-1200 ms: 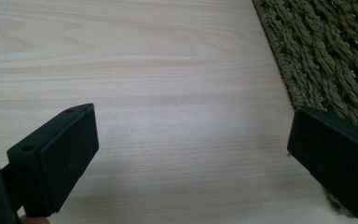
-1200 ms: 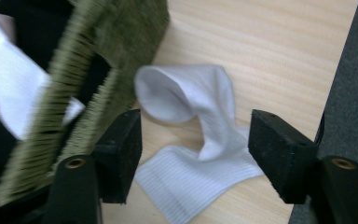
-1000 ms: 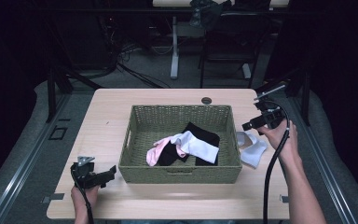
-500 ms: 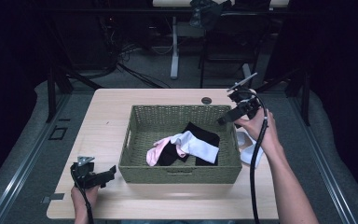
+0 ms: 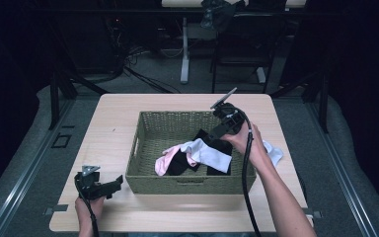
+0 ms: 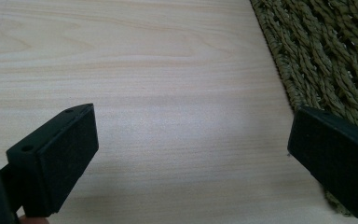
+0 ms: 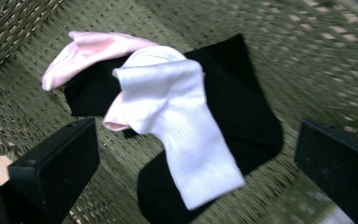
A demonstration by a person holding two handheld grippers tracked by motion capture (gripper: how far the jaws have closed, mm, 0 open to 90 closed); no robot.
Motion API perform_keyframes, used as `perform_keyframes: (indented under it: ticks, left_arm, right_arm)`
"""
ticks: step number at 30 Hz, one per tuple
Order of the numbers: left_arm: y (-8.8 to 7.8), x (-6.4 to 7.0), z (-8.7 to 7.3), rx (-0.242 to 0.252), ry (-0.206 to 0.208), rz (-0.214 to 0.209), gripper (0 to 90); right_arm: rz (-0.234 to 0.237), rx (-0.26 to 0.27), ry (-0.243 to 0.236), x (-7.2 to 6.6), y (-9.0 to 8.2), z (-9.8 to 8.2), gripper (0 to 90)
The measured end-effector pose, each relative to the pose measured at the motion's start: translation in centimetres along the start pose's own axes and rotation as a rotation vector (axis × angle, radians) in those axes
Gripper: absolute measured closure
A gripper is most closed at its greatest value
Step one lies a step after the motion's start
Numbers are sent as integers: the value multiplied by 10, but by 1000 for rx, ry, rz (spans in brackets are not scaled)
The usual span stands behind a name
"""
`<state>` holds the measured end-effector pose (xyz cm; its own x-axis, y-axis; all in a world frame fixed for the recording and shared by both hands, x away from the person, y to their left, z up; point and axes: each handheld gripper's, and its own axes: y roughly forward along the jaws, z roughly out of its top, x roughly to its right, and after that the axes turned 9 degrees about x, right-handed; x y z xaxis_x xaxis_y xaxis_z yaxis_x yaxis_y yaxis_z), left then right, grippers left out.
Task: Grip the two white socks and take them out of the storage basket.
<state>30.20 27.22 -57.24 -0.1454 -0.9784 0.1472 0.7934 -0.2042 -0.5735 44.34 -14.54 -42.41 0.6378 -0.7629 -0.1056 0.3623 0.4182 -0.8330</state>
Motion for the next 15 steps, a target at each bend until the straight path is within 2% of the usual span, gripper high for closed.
perform_keyframes:
  ticks: [1, 7, 8, 9, 10, 11, 13, 15]
  left_arm:
    - [0, 0, 0, 3, -1, -3, 16]
    - [1, 1, -1, 12, 1, -1, 15]
    - [1, 1, 0, 12, 1, -2, 15]
    - [1, 1, 0, 12, 1, -2, 15]
    - [1, 1, 0, 10, 3, -3, 15]
    - [1, 1, 0, 10, 3, -3, 15]
    - [0, 1, 0, 10, 1, -4, 15]
    - [0, 0, 0, 0, 2, -4, 15]
  right_arm:
    - [9, 12, 10, -2, 5, 0, 4]
    - [33, -14, -9, -10, 22, 1, 18]
    - [40, -10, -4, -15, 30, 1, 34]
    - [40, -10, -4, -15, 30, 1, 34]
    - [50, -27, -20, -18, 37, 3, 60]
    - [49, -19, -8, -21, 42, 2, 73]
    - [50, -25, -15, -23, 46, 3, 87]
    - [48, -32, -17, -27, 56, 3, 109]
